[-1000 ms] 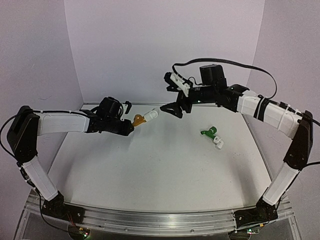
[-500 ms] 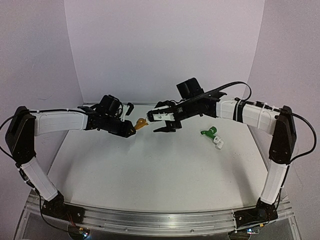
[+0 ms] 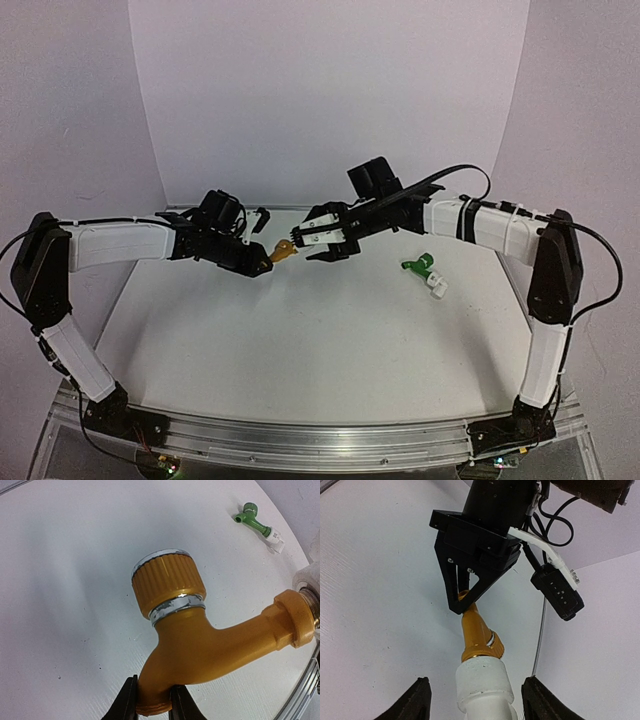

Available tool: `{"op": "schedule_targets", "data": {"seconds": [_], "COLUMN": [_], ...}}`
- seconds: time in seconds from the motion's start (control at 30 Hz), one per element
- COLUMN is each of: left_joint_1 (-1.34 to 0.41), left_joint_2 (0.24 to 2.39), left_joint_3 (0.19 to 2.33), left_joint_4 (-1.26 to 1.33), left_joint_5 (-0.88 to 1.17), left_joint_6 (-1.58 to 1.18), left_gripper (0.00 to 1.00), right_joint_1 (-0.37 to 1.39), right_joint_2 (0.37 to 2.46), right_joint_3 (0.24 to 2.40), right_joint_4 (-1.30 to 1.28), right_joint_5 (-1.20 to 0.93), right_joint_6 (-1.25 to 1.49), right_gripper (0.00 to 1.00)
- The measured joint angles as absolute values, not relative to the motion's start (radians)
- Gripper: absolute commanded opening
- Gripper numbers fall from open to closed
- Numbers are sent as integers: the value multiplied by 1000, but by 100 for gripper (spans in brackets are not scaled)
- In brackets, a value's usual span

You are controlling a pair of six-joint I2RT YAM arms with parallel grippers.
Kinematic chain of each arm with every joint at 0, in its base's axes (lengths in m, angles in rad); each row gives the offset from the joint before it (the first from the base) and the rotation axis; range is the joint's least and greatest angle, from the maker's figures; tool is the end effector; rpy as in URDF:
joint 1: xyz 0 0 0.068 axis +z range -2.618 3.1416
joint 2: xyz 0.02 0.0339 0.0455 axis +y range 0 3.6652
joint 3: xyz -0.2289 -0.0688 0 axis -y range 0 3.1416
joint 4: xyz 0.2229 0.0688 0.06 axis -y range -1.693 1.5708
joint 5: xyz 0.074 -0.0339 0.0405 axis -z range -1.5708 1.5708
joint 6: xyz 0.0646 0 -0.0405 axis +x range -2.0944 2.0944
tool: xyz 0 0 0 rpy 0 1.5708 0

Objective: Install the water faucets
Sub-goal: Screw the water faucet onto the adaptor.

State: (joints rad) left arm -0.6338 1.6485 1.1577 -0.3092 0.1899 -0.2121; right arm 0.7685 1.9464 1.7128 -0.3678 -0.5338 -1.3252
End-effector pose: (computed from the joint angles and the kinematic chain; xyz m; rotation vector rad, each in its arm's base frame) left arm 0.2816 -0.2221 0.1910 0.6034 2.3685 -0.6188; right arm 0.2946 0.3306 0.2599 -1.9390 0.7766 0.2444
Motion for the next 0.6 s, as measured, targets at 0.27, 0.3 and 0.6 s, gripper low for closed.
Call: {"op": "schedule_targets", "data": {"seconds": [0.27, 0.3, 0.6], "left_joint_1": [-635, -635, -635], "left_joint_2": [1649, 1649, 1649], "left_joint_3": [1163, 1165, 1172], "left_joint_4": [-311, -313, -334], "left_joint_5": [190, 190, 175], "left_joint_6": [-205, -204, -181], "left_gripper": [0, 0, 0], "right_joint_1": [768, 768, 768], "right_joint_2": [1969, 1971, 2000], "right_joint_3": [1730, 1730, 1755], "right_joint_4": [-367, -367, -365], "right_joint_5": [-510, -508, -492], "right_joint_6": [-1361, -1364, -1344], "right_gripper": [47, 44, 20]}}
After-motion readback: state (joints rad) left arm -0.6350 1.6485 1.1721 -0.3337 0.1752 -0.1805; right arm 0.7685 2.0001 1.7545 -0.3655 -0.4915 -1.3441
